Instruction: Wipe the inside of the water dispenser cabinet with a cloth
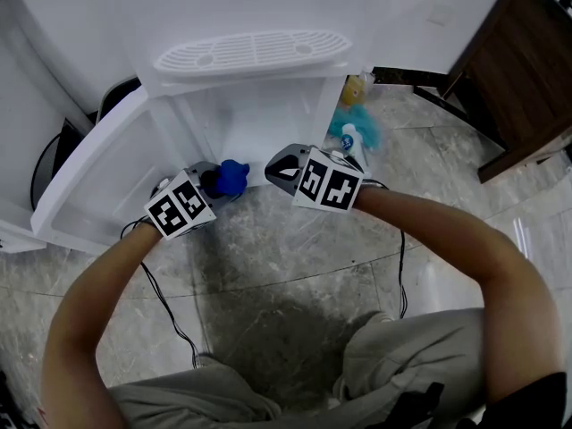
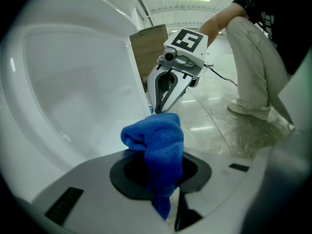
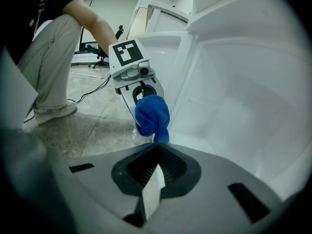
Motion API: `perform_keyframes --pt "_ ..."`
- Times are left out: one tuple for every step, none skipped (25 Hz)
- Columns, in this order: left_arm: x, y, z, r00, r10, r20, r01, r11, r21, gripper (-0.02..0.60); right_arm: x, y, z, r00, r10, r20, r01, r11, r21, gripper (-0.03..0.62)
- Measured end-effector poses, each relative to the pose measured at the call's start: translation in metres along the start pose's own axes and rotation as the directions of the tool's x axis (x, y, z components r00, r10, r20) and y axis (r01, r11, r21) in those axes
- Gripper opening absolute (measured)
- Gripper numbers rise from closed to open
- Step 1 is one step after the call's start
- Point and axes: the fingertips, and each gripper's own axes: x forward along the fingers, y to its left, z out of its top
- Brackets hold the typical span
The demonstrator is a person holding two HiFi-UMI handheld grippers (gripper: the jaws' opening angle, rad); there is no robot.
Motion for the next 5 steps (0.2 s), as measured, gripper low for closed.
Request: perform_keyframes --pt "0.0003 0.0003 -0.0002 1.000 0.000 0.000 0.000 1.000 0.000 0.089 0.0005 0.0001 -0.0005 1.000 0.000 -0.001 0.000 1.000 0.001 -0.002" --pt "0.0007 0.0007 -0.0006 1.000 0.000 -0.001 0.000 1.000 0.001 0.089 0.0010 0.0001 -0.0009 1.000 0.000 -0.002 0.000 1.000 0.001 -0.002" --pt "0.0010 0.0011 -0.0010 1.000 0.000 -0.001 0.000 1.000 0.003 0.089 0.0016 -0.0001 -0.0014 1.000 0.000 -0.003 0.000 1.000 0.001 -0.002" --pt "0.0014 0.0015 -0.0015 1.000 -0.001 -0.002 0.001 1.000 0.004 0.089 0.0021 -0.0003 -0.0018 1.000 0.000 -0.005 0.000 1.000 0.001 -0.002" --pt "0.0018 0.0019 -0.0021 1.000 -0.001 -0.003 0.001 1.000 0.006 0.089 0.0026 -0.0005 -0.0023 1.000 0.000 -0.006 0.000 1.000 0.000 -0.002"
